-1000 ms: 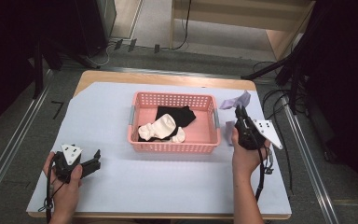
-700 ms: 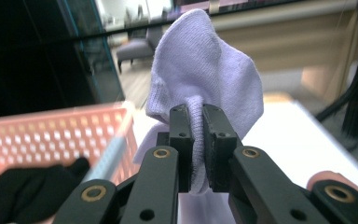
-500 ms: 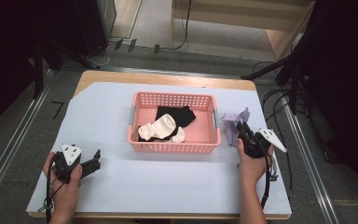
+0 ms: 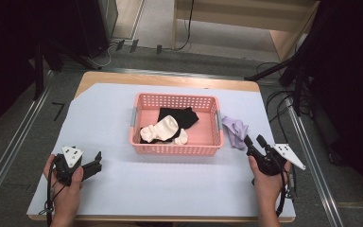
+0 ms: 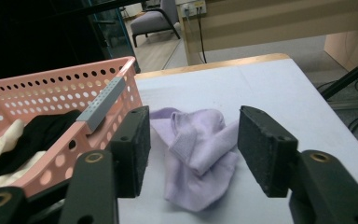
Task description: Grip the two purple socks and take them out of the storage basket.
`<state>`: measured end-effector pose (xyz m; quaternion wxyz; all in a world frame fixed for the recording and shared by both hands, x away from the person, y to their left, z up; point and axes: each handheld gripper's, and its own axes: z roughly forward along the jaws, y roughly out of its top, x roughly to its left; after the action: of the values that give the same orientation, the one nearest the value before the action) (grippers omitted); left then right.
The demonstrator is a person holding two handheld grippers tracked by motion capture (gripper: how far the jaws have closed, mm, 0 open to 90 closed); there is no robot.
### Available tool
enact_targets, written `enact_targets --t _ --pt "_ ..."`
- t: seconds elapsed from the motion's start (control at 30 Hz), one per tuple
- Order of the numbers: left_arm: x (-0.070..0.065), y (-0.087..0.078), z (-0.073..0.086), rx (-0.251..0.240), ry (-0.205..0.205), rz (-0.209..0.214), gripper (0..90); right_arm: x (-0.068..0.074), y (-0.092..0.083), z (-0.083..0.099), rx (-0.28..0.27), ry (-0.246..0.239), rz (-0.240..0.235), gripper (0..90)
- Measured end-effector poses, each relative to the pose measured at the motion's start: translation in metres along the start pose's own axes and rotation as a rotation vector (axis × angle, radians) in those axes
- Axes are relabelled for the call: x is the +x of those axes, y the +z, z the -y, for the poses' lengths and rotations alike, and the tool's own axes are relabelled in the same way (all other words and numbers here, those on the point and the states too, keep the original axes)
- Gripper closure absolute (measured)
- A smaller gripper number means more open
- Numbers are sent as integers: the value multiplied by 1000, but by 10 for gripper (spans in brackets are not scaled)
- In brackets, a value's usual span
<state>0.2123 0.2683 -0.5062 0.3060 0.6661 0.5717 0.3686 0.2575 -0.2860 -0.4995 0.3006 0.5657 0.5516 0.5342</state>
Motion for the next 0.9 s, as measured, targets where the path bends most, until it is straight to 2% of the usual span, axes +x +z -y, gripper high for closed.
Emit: enact_targets --t 0.27,0.37,0.5,0.6,0.8,0.9 --pt "0 0 0 -2 1 1 154 -6 -22 1 0 -32 -50 354" --pt "0 0 0 -1 0 1 154 -8 -31 2 22 -39 -39 334" --pt "0 0 0 -2 3 0 154 -15 -41 5 48 -23 -58 262" --pt "0 0 0 -2 4 2 154 -22 -47 8 70 -15 -70 257" --pt "-1 0 0 -1 4 1 154 -36 -60 14 102 -1 -38 257" --pt "-1 0 0 -1 6 1 154 -44 -66 17 114 -9 -22 259"
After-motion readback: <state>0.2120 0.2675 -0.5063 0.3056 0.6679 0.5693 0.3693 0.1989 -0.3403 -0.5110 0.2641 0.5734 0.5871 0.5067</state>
